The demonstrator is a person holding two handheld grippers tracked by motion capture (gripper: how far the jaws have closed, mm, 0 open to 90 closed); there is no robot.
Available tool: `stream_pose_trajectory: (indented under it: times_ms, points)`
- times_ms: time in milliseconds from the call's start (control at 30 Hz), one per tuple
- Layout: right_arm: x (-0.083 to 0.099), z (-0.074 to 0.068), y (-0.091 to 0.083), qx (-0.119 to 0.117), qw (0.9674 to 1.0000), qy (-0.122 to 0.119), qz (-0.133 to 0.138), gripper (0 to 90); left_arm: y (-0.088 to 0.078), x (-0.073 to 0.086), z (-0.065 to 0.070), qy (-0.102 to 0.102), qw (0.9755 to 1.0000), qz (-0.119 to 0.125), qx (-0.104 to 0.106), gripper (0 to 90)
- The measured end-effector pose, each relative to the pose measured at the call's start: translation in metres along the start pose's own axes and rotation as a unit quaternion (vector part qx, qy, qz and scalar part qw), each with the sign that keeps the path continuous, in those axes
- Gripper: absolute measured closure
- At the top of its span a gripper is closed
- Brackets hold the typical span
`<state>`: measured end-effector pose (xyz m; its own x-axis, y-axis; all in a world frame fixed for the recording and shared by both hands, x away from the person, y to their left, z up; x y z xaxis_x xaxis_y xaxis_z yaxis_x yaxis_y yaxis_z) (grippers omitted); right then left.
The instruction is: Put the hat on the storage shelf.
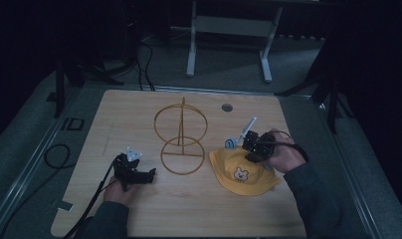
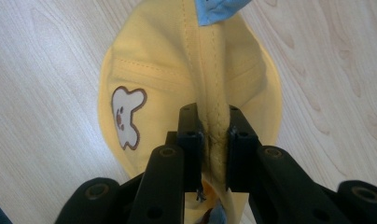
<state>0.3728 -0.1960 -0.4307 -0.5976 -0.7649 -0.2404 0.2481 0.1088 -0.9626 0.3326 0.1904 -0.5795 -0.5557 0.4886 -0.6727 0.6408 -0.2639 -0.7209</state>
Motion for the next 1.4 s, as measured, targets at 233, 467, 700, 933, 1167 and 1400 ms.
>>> stream_pose_trajectory:
  times_ms: [233, 467, 700, 933, 1167, 1400]
  points:
    - [0.003, 0.008, -0.014, 0.008, 0.9997, 0.01, 0.02, 79.3, 0.0, 0.0, 0.0, -0.001, 1.0, 0.0, 0.0, 1.9]
    - [0.003, 0.014, -0.03, 0.019, 0.9988, 0.015, 0.043, 79.3, 0.0, 0.0, 0.0, -0.001, 1.0, 0.0, 0.0, 1.9]
    - [0.004, 0.017, -0.044, 0.024, 0.9973, 0.019, 0.067, 79.3, 0.0, 0.0, 0.0, 0.0, 1.0, -0.001, 0.001, 1.9]
    - [0.006, 0.019, -0.056, 0.031, 0.9946, 0.023, 0.096, 79.3, 0.0, 0.0, 0.0, -0.001, 1.0, -0.001, 0.001, 1.9]
    - [0.008, 0.021, -0.07, 0.041, 0.9881, 0.026, 0.146, 79.5, 0.0, 0.0, 0.0, 0.0, 1.0, -0.001, 0.001, 1.9]
    - [0.013, 0.025, -0.08, 0.034, 0.9827, 0.03, 0.18, 79.5, 0.0, 0.0, 0.0, 0.0, 1.0, -0.001, 0.001, 1.9]
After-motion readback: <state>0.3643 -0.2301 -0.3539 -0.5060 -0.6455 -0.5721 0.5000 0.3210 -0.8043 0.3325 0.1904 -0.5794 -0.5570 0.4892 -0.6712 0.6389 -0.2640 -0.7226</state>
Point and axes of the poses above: each handheld gripper's, and its own axes: y roughly forward along the jaws, x roughly out of its underside, z roughly to its right, the point moved 2 cm from there along y, roughly forward along the jaws, and after that the axes turned 14 degrees about y, right-handed, at the moved point
